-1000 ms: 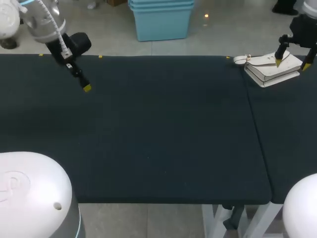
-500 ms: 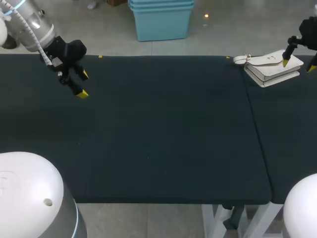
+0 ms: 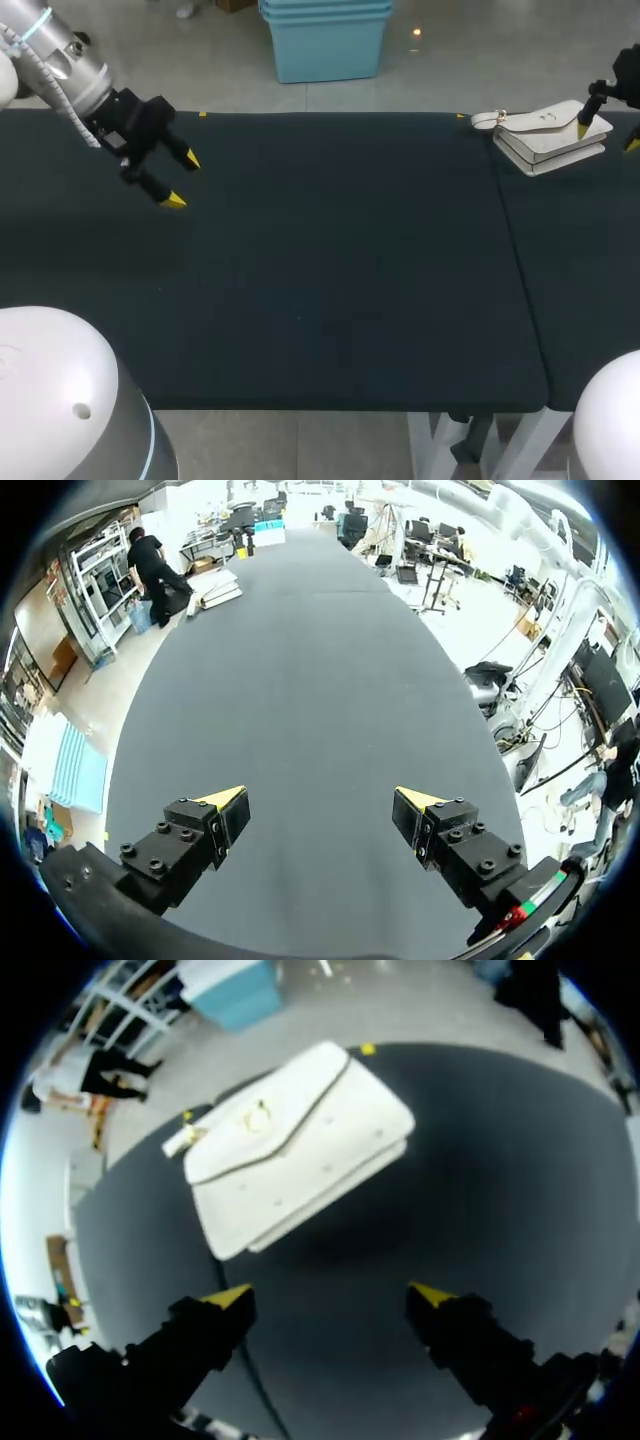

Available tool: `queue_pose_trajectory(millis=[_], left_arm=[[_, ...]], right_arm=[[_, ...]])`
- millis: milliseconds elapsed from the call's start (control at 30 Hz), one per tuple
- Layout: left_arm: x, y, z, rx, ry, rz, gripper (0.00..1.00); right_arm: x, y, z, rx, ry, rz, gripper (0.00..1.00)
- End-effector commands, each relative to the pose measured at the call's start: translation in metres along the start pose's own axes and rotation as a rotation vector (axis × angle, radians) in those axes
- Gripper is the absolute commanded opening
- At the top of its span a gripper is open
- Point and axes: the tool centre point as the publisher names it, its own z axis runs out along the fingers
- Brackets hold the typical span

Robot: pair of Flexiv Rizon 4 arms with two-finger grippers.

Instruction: Pick up the bag, open it, inspect its contents, close it, and place it on the opposite side

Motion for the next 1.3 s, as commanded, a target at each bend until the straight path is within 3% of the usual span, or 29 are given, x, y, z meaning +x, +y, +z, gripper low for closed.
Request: queue_pose_trajectory(millis=[33,267,733,1267,1300], left_arm=[[-0.009,0.003,0.001,0.012,0.019,0.000,1.00],[-0.009,0.003,0.001,0.012,0.019,0.000,1.00],[-0.009,0.003,0.001,0.012,0.019,0.000,1.00],[-0.009,0.003,0.001,0.012,0.019,0.000,1.00],[-0.009,0.003,0.001,0.012,0.019,0.000,1.00]], right_arm=[[-0.013,0.018,0.006,0.027,0.014,0.003,1.00],[-0.026,0.042,0.010,0.039,0.019,-0.043,1.00],[-0.034,0.087,0.018,0.037,0.043,-0.038,1.00],[-0.045,0.122,0.030,0.092,0.069,-0.050,1.00],[-0.044,0.124,0.031,0.097,0.071,-0.054,0.96]])
